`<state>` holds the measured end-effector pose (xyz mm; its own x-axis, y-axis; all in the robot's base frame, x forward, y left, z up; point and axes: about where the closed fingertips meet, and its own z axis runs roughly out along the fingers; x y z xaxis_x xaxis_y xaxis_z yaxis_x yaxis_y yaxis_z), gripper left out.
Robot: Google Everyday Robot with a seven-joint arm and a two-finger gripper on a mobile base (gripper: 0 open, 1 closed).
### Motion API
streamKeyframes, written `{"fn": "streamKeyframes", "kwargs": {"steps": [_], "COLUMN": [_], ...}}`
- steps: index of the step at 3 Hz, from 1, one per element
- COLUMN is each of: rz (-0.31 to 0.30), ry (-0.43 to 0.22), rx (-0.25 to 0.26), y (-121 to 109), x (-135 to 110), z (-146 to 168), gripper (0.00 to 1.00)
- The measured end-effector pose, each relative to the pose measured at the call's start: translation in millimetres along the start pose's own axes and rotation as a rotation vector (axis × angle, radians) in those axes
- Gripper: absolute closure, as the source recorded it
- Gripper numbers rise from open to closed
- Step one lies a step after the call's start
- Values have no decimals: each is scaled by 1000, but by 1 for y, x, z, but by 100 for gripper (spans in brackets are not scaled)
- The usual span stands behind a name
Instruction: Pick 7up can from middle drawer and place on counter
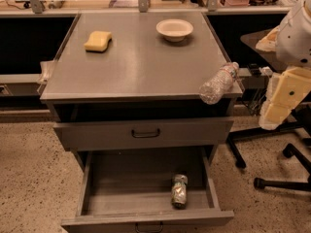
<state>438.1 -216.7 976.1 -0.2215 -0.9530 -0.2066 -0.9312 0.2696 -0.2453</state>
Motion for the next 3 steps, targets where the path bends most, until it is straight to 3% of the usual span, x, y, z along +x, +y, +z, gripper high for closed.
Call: {"fn": "streamKeyframes", "kwargs": {"steps": [2, 3], "rz": [-9, 6], "ry": [-1, -79], "rx": [-19, -76], "y": [9, 45], "x": [5, 21], "z": [18, 74], "gripper": [0, 0]}}
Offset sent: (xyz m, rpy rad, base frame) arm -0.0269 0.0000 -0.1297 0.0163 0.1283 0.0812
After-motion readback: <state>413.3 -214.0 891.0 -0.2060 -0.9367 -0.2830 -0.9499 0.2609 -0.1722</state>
